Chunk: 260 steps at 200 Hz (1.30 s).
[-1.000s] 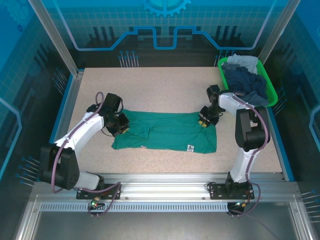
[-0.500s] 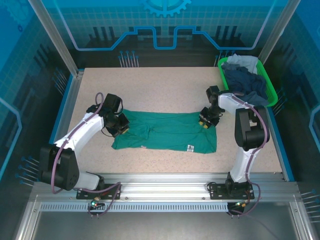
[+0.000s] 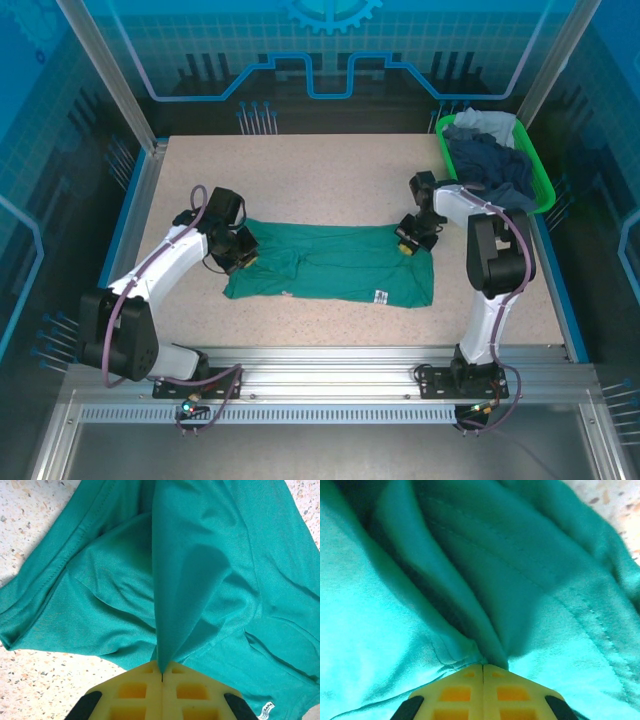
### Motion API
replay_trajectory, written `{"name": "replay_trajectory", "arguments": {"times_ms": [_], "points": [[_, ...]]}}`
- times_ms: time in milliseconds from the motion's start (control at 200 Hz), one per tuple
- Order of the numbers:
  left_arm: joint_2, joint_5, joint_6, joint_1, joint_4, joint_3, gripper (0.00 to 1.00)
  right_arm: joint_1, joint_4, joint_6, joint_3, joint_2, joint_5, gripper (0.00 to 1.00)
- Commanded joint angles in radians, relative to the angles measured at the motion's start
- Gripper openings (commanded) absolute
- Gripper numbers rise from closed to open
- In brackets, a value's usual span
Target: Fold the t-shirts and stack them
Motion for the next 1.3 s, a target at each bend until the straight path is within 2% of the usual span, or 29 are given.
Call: {"name": "replay_trajectory", "arguments": {"times_ms": [0,330,715,985,1125,1296], "points": [[-0.037,0.010,-0.006,0.002,-0.026,0.016,0.00,0.019,-0.063,-0.004,0.032,-0.064,0.031,0.00],[-0.133,-0.043,-0.033,0.002,-0.124,0.087,0.00,0.020,-0.122,-0.019,0.008,-0.149,0.042,0.00],[-0.233,-0.044,-0.073,-0.002,-0.194,0.031,0.00,0.023,-0.147,-0.039,-0.065,-0.221,0.053,0.00],[-0.194,0.029,-0.125,-0.007,-0.033,-0.168,0.00,0.038,-0.060,-0.038,-0.156,-0.162,0.041,0.00],[-0.165,0.007,-0.132,-0.008,0.020,-0.199,0.00,0.042,-0.060,-0.037,-0.155,-0.151,0.063,0.00],[-0.129,-0.051,-0.082,-0.007,0.000,-0.180,0.00,0.042,-0.076,-0.044,-0.143,-0.152,0.075,0.00]]}}
